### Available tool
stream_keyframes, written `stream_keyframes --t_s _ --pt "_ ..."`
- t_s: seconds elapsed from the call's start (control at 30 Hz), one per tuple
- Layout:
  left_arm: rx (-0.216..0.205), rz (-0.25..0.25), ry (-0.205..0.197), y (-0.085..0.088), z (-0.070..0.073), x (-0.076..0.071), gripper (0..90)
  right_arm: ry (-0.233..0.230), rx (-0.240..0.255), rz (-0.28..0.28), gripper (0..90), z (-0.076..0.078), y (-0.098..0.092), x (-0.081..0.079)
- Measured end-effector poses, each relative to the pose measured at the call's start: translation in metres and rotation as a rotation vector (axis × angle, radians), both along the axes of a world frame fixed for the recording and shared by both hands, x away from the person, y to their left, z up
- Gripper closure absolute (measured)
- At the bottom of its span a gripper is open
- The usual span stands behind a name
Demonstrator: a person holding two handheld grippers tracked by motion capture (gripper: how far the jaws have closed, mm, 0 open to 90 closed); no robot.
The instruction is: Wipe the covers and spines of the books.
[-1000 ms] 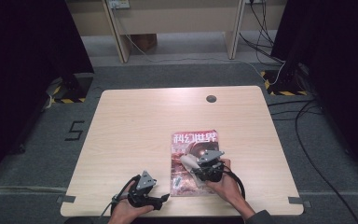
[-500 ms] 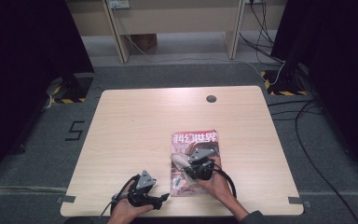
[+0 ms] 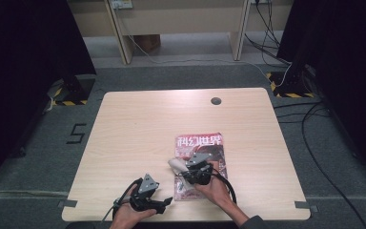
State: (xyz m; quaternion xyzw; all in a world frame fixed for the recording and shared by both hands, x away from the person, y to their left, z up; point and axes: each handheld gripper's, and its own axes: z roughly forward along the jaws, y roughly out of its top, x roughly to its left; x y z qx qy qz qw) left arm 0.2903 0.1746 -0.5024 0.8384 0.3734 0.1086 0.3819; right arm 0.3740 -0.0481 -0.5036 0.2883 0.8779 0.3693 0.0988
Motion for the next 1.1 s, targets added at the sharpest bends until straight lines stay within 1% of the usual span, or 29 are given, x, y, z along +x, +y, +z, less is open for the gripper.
stream_keyframes --t_s 0.1,0.2,0.23,0.27,0.3,0.37,0.4,0.5,0.53,0.57,0.63,0.73,0.8,0.83,0.87,0.9,0.97,1.03,1.1 --pt "0.0 0.0 -0.001 0.0 0.0 0.0 24.3 0.008 -0.002 0.01 76.1 0.0 0.001 -0.002" --pt "0.0 0.001 0.0 0.0 0.0 0.0 24.3 0.027 0.013 0.047 76.2 0.0 0.006 -0.006" --pt "0.001 0.001 0.0 0.001 0.0 0.0 24.3 0.025 0.008 0.05 76.4 0.0 0.008 -0.008" --pt "-0.001 0.002 -0.001 0.001 0.0 0.0 24.3 0.029 0.011 0.065 76.3 0.0 0.009 -0.009" --pt "-0.001 0.002 -0.002 0.001 0.001 0.0 24.3 0.047 0.025 0.073 76.3 0.0 0.01 -0.011" --pt "-0.003 0.004 -0.002 0.001 0.001 0.0 24.3 0.041 0.02 0.083 76.3 0.0 0.013 -0.013" --pt "-0.001 0.003 0.0 0.001 0.001 0.0 24.3 0.047 0.016 0.08 76.3 0.001 0.013 -0.014" --pt "-0.006 0.002 -0.005 0.002 0.002 -0.001 24.4 0.048 0.028 0.081 76.4 0.0 0.011 -0.012" --pt "-0.006 0.002 -0.005 0.002 0.002 -0.001 24.3 0.047 0.026 0.074 76.3 0.0 0.01 -0.011" --pt "-0.005 0.004 -0.003 0.002 0.001 -0.001 24.3 0.033 0.015 0.071 76.3 0.0 0.008 -0.01" --pt "-0.006 0.004 -0.004 0.003 0.002 -0.001 24.3 0.034 0.01 0.044 76.3 0.001 0.005 -0.008" --pt "-0.014 0.009 -0.008 0.004 0.003 -0.001 24.3 0.031 0.012 0.043 76.5 0.0 0.002 -0.008" --pt "-0.012 0.007 -0.008 0.004 0.004 -0.002 24.3 0.026 0.002 0.051 76.5 0.001 0.004 -0.011" --pt "-0.013 0.005 -0.007 0.003 0.004 -0.003 24.3 0.036 0.015 0.069 76.4 0.0 0.005 -0.012" --pt "-0.014 0.001 -0.006 0.003 0.004 -0.004 24.3 0.047 0.017 0.075 76.4 0.001 0.006 -0.016" --pt "-0.014 0.0 -0.006 0.003 0.004 -0.004 24.3 0.04 0.017 0.089 76.3 0.0 0.008 -0.018" --pt "-0.011 0.0 -0.004 0.003 0.003 -0.004 24.3 0.05 0.016 0.11 76.3 0.001 0.01 -0.023" --pt "-0.012 0.001 -0.003 0.004 0.003 -0.005 24.3 0.049 0.013 0.113 76.3 0.001 0.011 -0.025" --pt "-0.011 0.001 -0.002 0.004 0.003 -0.005 24.3 0.047 0.015 0.114 76.3 0.001 0.009 -0.024"
